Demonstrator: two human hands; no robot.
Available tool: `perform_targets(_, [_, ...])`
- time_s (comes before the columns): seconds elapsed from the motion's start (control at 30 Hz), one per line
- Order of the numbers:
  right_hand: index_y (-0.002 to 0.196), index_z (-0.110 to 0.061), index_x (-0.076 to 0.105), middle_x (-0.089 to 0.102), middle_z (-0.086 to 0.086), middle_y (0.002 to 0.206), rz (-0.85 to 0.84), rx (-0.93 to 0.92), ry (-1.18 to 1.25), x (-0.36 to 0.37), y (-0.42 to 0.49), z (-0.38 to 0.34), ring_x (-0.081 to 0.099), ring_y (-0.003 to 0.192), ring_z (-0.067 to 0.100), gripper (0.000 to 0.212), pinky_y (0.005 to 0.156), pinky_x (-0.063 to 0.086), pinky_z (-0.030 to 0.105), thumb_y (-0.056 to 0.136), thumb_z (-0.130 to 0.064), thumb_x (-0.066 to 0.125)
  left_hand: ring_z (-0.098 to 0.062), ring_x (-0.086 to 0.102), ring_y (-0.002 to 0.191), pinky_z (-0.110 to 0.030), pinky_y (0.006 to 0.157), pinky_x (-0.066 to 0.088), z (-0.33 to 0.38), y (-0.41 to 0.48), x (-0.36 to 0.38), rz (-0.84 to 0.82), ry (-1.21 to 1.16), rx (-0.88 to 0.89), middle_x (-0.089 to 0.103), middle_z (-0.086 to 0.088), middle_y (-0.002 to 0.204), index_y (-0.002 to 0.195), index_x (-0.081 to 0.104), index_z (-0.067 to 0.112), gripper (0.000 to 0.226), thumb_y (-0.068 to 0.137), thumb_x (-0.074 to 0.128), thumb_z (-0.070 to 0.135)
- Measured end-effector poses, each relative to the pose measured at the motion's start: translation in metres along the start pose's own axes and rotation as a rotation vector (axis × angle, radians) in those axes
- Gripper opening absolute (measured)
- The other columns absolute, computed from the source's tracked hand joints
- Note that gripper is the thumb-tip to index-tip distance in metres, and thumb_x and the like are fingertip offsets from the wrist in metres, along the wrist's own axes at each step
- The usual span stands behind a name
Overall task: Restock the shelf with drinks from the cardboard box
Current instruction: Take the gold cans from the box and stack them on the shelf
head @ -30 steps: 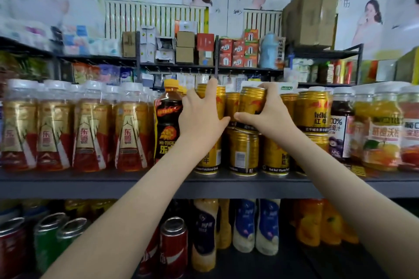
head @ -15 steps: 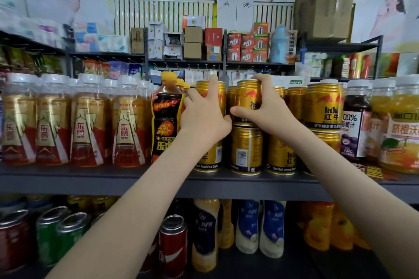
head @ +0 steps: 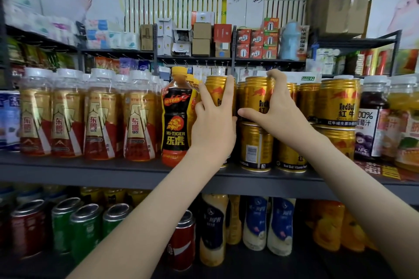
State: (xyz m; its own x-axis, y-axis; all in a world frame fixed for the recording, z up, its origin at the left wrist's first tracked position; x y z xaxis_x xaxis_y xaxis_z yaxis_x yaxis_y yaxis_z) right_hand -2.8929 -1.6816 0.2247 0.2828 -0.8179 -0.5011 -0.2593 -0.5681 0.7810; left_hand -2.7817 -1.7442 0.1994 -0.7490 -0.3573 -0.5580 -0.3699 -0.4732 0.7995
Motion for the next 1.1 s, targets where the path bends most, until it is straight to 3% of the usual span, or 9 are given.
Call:
perform_targets(0.1, [0.152, -0.023, 0.0, 0.011, 0.006, 0.16, 0.022, -0.018, -0.104, 0.003, -0.007, 0.002, 0.02, 0.144, 0.028, 0.098, 0.112, 0.027, 0.044, 0.084, -0.047, 0.066, -0.042, 0.012, 0.142, -0.042, 0.103, 0.041, -0.002, -0.012, 0.009, 0.103, -0.016, 0.047, -0.013, -0.024, 0.156, 0.152, -0.007, 0.03, 0.079, 0.097, 0.05, 0.025])
perform_targets(0.23, [0.152, -0.029, -0.006, 0.006, 0.011, 0.161, 0.114, -0.066, -0.317, 0.006, -0.024, 0.002, 0.009, 0.147, 0.031, 0.093, 0.115, 0.017, 0.05, 0.088, -0.053, 0.057, -0.041, 0.003, 0.145, -0.045, 0.114, 0.019, -0.005, -0.027, 0.02, 0.142, -0.029, 0.095, -0.01, -0.023, 0.157, 0.153, 0.002, 0.023, 0.075, 0.096, 0.05, 0.022])
perform_targets(0.37, [0.152, -0.021, 0.02, 0.018, 0.016, 0.158, 0.284, -0.22, -0.382, 0.005, -0.054, -0.019, 0.016, 0.145, 0.031, 0.072, 0.114, 0.018, 0.045, 0.092, -0.042, 0.055, -0.037, 0.013, 0.145, -0.05, 0.114, 0.028, -0.011, -0.048, 0.016, 0.157, -0.066, 0.103, 0.005, -0.022, 0.157, 0.152, 0.018, 0.016, 0.066, 0.095, 0.051, 0.018])
perform_targets(0.5, [0.141, -0.011, 0.039, 0.042, 0.016, 0.144, 0.284, -0.358, -0.221, 0.026, -0.101, -0.051, 0.04, 0.13, 0.03, 0.054, 0.106, 0.028, 0.037, 0.091, -0.022, 0.056, -0.028, 0.028, 0.139, -0.035, 0.113, 0.029, -0.026, -0.094, -0.003, 0.205, -0.077, 0.087, 0.026, -0.018, 0.152, 0.145, 0.036, 0.01, 0.054, 0.095, 0.052, 0.017])
perform_targets(0.67, [0.126, -0.002, 0.055, 0.059, 0.014, 0.122, 0.026, -0.472, 0.018, 0.113, -0.177, -0.087, 0.051, 0.112, 0.026, 0.037, 0.097, 0.038, 0.035, 0.092, -0.017, 0.054, -0.024, 0.037, 0.134, -0.038, 0.111, 0.033, -0.088, -0.205, -0.013, 0.129, -0.037, -0.062, 0.038, -0.014, 0.145, 0.141, 0.039, 0.011, 0.049, 0.095, 0.047, 0.027])
perform_targets(0.9, [0.121, -0.007, 0.058, 0.063, 0.006, 0.111, -0.567, -0.479, 0.201, 0.293, -0.298, -0.167, 0.061, 0.103, 0.023, 0.035, 0.086, 0.051, 0.034, 0.09, -0.022, 0.052, -0.025, 0.038, 0.133, -0.031, 0.105, 0.035, -0.251, -0.393, -0.026, -0.186, 0.097, -0.581, 0.04, -0.01, 0.143, 0.14, 0.041, 0.009, 0.051, 0.093, 0.053, 0.026])
perform_targets(1.0, [0.124, -0.007, 0.056, 0.062, 0.006, 0.113, -0.799, -0.538, 0.231, 0.368, -0.354, -0.221, 0.059, 0.107, 0.025, 0.034, 0.088, 0.049, 0.033, 0.092, -0.02, 0.055, -0.022, 0.037, 0.133, -0.029, 0.105, 0.036, -0.319, -0.485, -0.055, -0.336, 0.121, -0.833, 0.036, -0.006, 0.144, 0.144, 0.035, 0.012, 0.054, 0.095, 0.05, 0.028])
perform_targets(1.1, [0.132, -0.011, 0.05, 0.058, 0.004, 0.121, -0.991, -0.549, 0.239, 0.44, -0.409, -0.284, 0.053, 0.116, 0.021, 0.037, 0.092, 0.046, 0.031, 0.098, -0.026, 0.048, -0.028, 0.043, 0.127, -0.033, 0.104, 0.038, -0.374, -0.577, -0.107, -0.43, 0.152, -1.029, 0.042, -0.011, 0.137, 0.139, 0.042, 0.008, 0.055, 0.09, 0.046, 0.034])
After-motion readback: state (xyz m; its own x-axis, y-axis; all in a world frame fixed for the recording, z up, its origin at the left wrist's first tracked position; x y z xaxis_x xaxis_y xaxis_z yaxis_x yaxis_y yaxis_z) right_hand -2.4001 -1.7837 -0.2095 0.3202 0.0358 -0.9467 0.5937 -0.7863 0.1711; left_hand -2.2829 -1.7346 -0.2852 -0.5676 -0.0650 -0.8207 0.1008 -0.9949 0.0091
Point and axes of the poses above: each hand's wrist, its own y-axis towards the middle knuckle, its own x-axis out of the palm, z = x × y, the point moved 9 cm from there along y, towards the middle knuckle
